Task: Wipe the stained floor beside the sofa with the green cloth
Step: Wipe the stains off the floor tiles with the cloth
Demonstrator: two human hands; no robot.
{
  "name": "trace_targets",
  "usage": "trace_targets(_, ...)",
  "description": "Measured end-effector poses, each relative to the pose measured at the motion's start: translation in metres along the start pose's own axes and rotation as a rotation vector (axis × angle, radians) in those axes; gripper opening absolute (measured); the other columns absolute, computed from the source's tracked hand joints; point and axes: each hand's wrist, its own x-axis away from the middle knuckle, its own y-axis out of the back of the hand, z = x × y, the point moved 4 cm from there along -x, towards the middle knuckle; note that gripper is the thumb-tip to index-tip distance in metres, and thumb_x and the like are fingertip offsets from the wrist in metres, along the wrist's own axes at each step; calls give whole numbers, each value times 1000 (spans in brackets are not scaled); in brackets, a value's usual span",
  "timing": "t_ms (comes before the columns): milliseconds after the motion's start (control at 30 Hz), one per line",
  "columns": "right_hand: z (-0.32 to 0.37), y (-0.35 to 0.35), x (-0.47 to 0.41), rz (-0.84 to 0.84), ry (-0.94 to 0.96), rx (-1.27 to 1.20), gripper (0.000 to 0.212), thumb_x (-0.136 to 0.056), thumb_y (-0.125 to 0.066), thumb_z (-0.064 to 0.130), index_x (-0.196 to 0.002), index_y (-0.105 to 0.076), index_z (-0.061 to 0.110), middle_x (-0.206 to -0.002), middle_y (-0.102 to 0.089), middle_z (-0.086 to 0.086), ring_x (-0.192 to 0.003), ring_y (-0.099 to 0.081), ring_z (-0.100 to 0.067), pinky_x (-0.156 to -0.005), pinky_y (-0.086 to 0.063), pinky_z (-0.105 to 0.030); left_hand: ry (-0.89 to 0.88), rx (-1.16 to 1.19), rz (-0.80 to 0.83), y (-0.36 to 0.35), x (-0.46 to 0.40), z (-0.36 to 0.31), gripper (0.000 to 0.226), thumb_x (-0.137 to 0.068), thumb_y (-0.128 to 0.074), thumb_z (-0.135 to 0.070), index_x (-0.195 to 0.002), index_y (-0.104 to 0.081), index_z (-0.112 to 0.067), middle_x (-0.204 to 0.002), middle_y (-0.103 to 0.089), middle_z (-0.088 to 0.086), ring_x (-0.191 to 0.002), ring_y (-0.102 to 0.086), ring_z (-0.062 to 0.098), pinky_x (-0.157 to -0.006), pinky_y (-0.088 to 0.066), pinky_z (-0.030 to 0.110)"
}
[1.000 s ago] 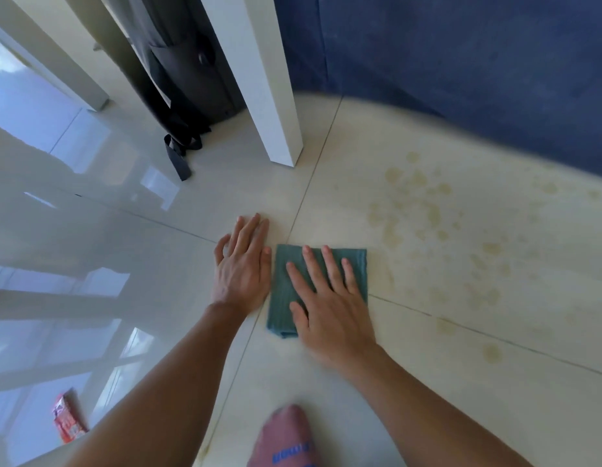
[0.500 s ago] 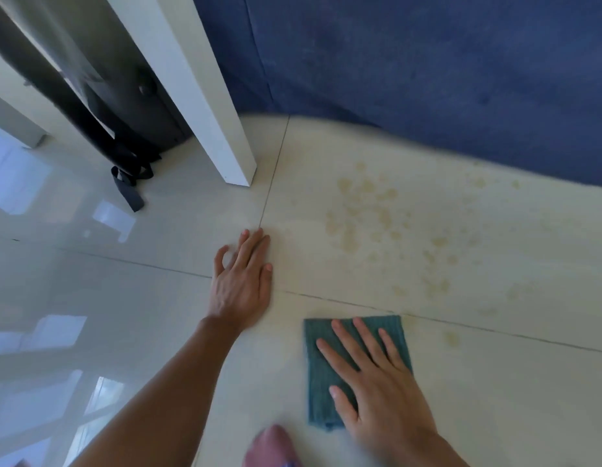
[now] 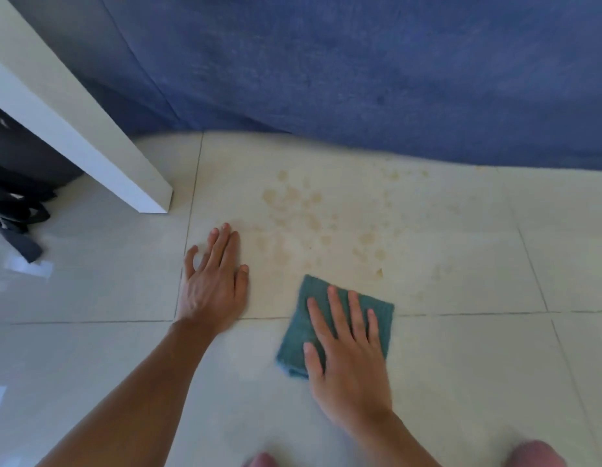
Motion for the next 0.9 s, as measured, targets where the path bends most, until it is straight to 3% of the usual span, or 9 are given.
trace_targets(67,-34,6,25,29,143,69,71,-94,-43,53,-160,-21,36,-171,-9,6,-158,-8,-25,-124,-10,-51,0,8,1,0,0,-1,64,-94,-24,-37,-151,-29,-8,-162,-22,10,-150,-16,22,-119,-11,48)
trace_targets(200,-72,22,-26,-60,-467,12,68,-98,-22,52,-161,-16,29,-171,-5,-4,-157,-2,-31,-125,-10,-56,9,-4,1,1,-1,0,64,-93,-26,-37,-150,-29,-9,-162,-22,9,-150,-17,22,-119,-12,48)
trace_targets(333,-61,13,11,30,-67,64,68,-97,-27,56,-161,-8,38,-171,2,6,-158,2,-24,-125,-4,-49,12,-13,15,1,-2,0,66,-91,-26,-38,-149,-31,-9,-161,-25,9,-149,-20,22,-118,-12,46)
trace_targets(467,-107,36,-46,-61,-627,-16,68,-96,-15,54,-159,0,32,-172,-3,-5,-157,1,-32,-124,-6,-56,12,-18,6,6,-13,0,69,-87,-30,-40,-149,-31,-8,-161,-26,11,-149,-21,24,-118,-16,46)
trace_targets(600,-86,22,-28,20,-173,58,68,-97,-16,58,-160,-1,39,-171,9,7,-157,13,-20,-125,1,-48,-33,-23,21,6,-29,-6,72,-85,-30,-38,-150,-29,-6,-161,-24,12,-149,-20,25,-120,-16,48)
trace_targets(733,-132,47,-74,-83,-679,-24,71,-94,-12,54,-161,-7,31,-172,-4,-5,-157,0,-31,-124,-6,-55,-62,-48,29,6,-39,-3,75,-83,-32,-40,-150,-30,-6,-162,-23,12,-150,-19,25,-121,-12,49)
trace_targets(767,-116,48,-84,-95,-658,-37,70,-95,-14,53,-161,-7,31,-172,-2,-5,-157,1,-32,-124,-4,-55,-59,-44,32,4,-41,-3,76,-82,-33,-40,-150,-30,-6,-161,-24,13,-150,-19,25,-121,-11,49)
trace_targets(867,-91,28,-50,13,-227,48,68,-96,-20,57,-160,-3,40,-170,10,7,-157,10,-23,-125,0,-48,-45,-40,48,2,-39,-5,76,-82,-33,-41,-149,-31,-4,-161,-25,15,-149,-19,27,-121,-13,50)
trace_targets(900,-112,33,-42,7,-237,52,69,-96,-19,58,-160,-5,40,-171,8,8,-158,7,-23,-125,-3,-49,-48,-43,51,2,-38,-6,76,-82,-34,-40,-149,-32,-3,-160,-25,15,-149,-20,27,-120,-13,51)
